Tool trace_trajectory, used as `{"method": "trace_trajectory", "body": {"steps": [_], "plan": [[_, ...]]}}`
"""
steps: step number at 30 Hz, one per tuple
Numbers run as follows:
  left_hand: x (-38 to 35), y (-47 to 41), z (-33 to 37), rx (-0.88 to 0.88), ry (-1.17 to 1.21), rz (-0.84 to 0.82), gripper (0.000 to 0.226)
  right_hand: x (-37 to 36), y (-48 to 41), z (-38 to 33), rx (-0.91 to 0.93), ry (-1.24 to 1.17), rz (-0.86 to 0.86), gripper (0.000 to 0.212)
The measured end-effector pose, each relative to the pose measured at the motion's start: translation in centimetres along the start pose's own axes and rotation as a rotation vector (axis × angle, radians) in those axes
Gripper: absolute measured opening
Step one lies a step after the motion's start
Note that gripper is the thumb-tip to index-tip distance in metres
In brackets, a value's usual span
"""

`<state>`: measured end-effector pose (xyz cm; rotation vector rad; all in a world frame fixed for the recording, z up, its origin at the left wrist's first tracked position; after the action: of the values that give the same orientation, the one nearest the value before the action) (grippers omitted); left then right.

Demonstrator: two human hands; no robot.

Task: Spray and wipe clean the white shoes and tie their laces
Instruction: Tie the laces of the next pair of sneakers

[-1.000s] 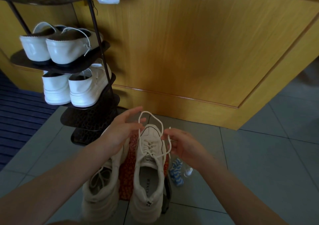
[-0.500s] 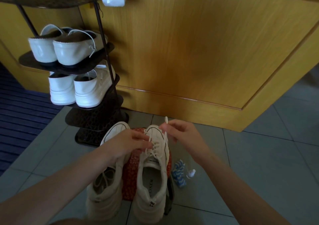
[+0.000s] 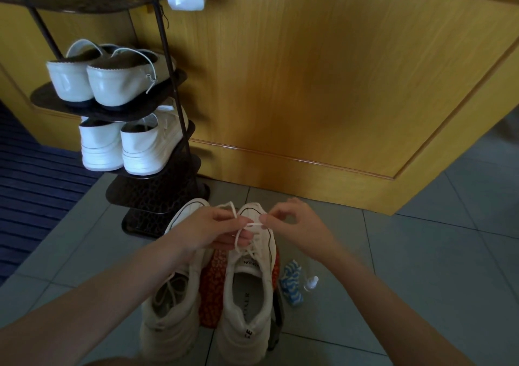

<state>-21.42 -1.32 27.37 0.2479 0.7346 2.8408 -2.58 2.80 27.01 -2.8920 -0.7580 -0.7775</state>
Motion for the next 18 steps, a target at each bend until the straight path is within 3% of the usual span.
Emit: {"method": "trace_trajectory", "body": {"steps": [4,8,12,14,18], "plan": [[-0.2,-0.3,0.0,0.087,0.091,-0.072,0.015,-0.6,2.1,-0.4,0.032,0.004,-0.102,0.008],[-0.3,-0.3,0.5,-0.017,-0.069,-0.031,0.011,-1.2,2.2,0.0,0.052,0.086,-0.139,0.013],[-0.5,0.0,1.0,-0.274,-0.46,0.178,0.012,-0.7,1.1,0.9,-0.065,-0.229,-0.052,0.016],[-1.0,0.2,1.0,-0.366,-0.5,0.232,0.012,-1.2,0.7,1.1,-0.089,-0.318,-0.127,0.026],[-1.3,0.4,0.6,-0.477,-0.516,0.348,0.014,-1.9,-0.1,1.4,-0.137,-0.469,-0.251,0.027]]}}
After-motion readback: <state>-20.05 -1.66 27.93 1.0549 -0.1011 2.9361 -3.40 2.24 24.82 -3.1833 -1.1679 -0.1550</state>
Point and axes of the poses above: each hand's wrist, its own y-axis away from the middle knuckle, its own x-axis out of the back of the hand, z = x × y, the point moved 1 cm from there along -y, towards the middle knuckle, and after that the axes turned 7 degrees about -y, right-handed, at the moved point
